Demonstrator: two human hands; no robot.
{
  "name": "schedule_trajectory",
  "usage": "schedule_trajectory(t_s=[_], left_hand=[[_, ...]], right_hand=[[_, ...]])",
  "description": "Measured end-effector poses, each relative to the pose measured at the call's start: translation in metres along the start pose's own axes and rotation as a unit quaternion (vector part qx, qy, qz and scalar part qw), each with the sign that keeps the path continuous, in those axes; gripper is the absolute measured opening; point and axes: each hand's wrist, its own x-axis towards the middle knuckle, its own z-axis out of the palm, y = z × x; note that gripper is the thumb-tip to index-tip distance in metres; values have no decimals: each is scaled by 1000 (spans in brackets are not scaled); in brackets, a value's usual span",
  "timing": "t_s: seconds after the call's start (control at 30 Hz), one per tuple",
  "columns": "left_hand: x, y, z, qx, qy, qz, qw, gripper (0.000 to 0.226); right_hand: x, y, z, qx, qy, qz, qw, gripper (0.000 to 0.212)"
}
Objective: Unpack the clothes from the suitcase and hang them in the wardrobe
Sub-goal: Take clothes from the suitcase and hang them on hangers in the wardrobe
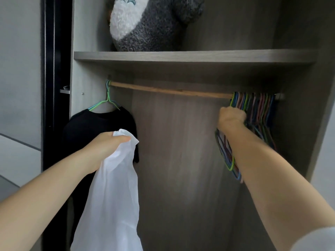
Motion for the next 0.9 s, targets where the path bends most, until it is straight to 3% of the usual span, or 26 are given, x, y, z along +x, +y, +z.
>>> schedule_trajectory(t_s=[0.1, 0.23, 0.4, 0.53, 0.57, 0.67, 0.7, 0.8, 0.83, 0.9], left_hand=[[-2, -8, -9, -2, 0, -8, 1000, 18], [-5, -18, -14, -7, -6, -6, 1000, 15], [-13, -23, -24, 21, -27, 20, 999, 36], [-23, -28, -38, 41, -28, 33, 998, 21], [-26, -30, -43, 51, -29, 35, 998, 20], [-34, -32, -57, 69, -49, 36, 996, 16], [-38, -33, -62, 76, -57, 32, 995, 17], [-47, -35, -74, 91, -58, 23, 994, 17], [-48, -37, -78, 95, -48, 26, 994, 15], [-50, -42, -90, 108, -23, 31, 993, 15]], right_hand=[[6, 0, -10, 167, -34, 46, 984, 35], [7, -15, -20, 366, -22, 74, 928, 35], [-17, -51, 3, 480, -46, 80, 873, 37], [-70, -94, 50, 592, -41, 62, 803, 31], [-84, -104, 60, 624, -53, 51, 778, 27], [-111, -127, 76, 744, -169, 81, 641, 34], [-115, -133, 78, 761, -196, 98, 610, 35], [-124, -149, 78, 768, -231, 105, 588, 35], [-127, -151, 77, 782, -255, 82, 563, 34], [-134, -155, 73, 816, -327, 15, 476, 33]])
